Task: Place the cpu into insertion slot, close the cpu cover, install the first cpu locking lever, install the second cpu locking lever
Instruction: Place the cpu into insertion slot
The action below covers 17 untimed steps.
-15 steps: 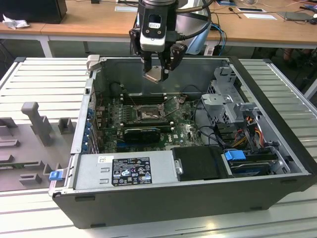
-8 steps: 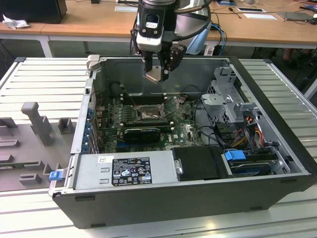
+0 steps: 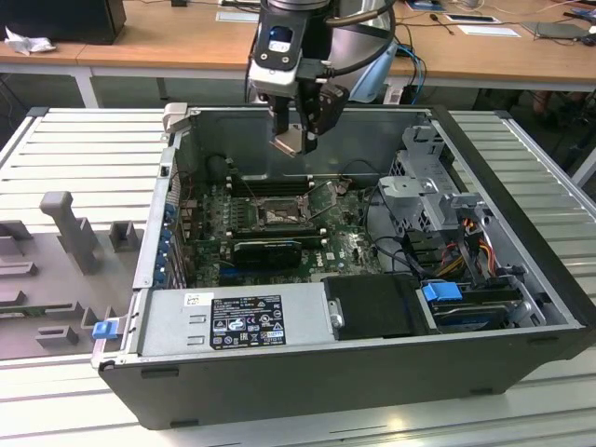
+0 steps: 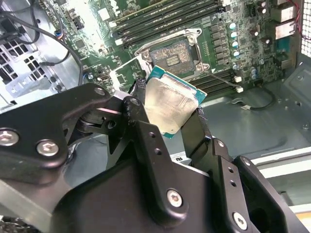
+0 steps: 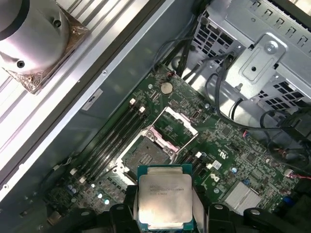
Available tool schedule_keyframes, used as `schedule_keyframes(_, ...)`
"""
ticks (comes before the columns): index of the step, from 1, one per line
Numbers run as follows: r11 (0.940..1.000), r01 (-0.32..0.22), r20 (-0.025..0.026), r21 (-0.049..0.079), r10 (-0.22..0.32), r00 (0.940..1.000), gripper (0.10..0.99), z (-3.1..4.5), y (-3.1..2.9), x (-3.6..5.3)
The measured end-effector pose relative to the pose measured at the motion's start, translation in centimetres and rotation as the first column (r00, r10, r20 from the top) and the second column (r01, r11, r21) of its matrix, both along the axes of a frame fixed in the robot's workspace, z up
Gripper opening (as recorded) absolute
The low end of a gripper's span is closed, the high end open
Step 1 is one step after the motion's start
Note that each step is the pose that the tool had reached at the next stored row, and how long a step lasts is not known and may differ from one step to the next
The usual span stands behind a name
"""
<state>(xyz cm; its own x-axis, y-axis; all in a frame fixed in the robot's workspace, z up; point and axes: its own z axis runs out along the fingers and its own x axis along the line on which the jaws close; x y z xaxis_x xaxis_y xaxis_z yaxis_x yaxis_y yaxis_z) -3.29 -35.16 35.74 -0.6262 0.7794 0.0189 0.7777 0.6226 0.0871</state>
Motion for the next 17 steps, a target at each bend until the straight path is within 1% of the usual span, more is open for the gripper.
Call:
schedule_keyframes(4,0.9995,0.032,0.0000,0.000,-0.032,0.9995,0.533,0.00,0.00,0.00)
schedule_keyframes(7,0.9978,0.067,0.0000,0.000,-0.067,0.9978,0.533,-0.01,0.00,0.00)
schedule_keyframes(12,0.9937,0.112,0.0000,0.000,-0.112,0.9937,0.533,-0.02,0.00,0.00)
schedule_keyframes(17,0.9880,0.154,0.0000,0.000,-0.154,0.9880,0.533,-0.03,0.00,0.00)
